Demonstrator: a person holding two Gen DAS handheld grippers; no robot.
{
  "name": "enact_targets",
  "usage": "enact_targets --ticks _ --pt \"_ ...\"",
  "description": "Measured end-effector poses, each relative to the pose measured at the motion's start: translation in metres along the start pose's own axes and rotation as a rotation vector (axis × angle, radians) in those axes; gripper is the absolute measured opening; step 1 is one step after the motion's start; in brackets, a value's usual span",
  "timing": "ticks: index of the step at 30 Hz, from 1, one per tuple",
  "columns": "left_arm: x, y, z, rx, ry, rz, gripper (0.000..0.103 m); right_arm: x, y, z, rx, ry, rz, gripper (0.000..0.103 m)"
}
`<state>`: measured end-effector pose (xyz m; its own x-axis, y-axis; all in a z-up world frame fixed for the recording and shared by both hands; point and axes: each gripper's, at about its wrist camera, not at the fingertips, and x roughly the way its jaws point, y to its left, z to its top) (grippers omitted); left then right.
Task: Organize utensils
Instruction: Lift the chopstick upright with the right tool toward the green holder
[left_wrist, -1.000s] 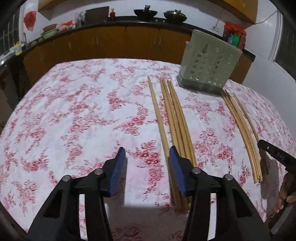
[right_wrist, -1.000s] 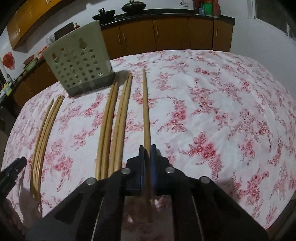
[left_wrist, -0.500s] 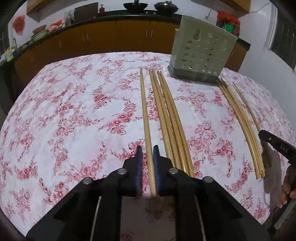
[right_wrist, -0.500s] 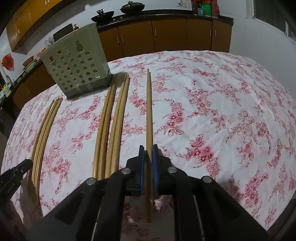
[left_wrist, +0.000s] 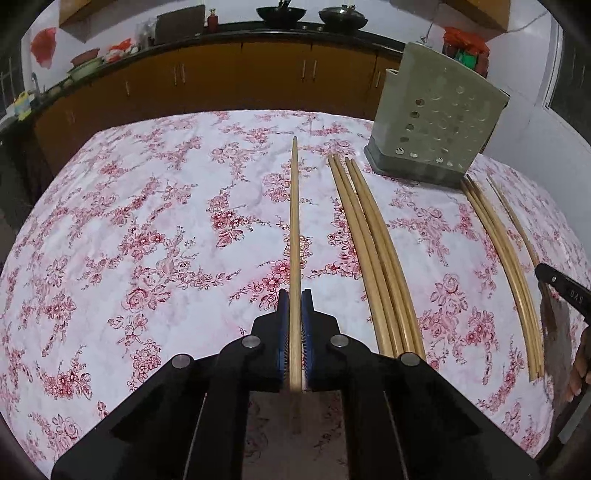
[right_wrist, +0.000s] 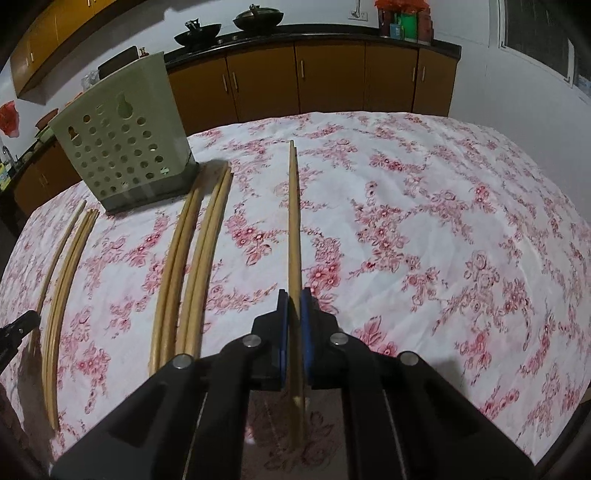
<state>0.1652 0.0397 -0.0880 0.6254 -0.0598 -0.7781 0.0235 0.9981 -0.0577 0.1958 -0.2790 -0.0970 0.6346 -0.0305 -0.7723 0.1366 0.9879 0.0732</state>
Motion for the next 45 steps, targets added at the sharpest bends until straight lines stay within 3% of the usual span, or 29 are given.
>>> enact_targets --ticks 23,25,34,45 --pt "-0.003 -0.003 -0.002 0.034 -0.008 0.018 0.007 -0.007 -0.002 -0.008 -0.011 -0.017 -0.005 0.008" --pt "-0.003 -0.002 0.004 0.039 -0.005 0.022 0.007 -0.017 -0.005 -0.002 0.008 -0.053 0.018 0.008" --pt "-0.057 0.015 0.046 -0.042 -0.201 -0.003 0.007 -0.081 -0.020 0.032 0.052 -0.271 0.048 0.008" --pt "-0.104 0.029 0.079 -0.115 -0.367 -0.027 0.007 -0.120 -0.024 0.058 0.069 -0.422 0.065 0.008"
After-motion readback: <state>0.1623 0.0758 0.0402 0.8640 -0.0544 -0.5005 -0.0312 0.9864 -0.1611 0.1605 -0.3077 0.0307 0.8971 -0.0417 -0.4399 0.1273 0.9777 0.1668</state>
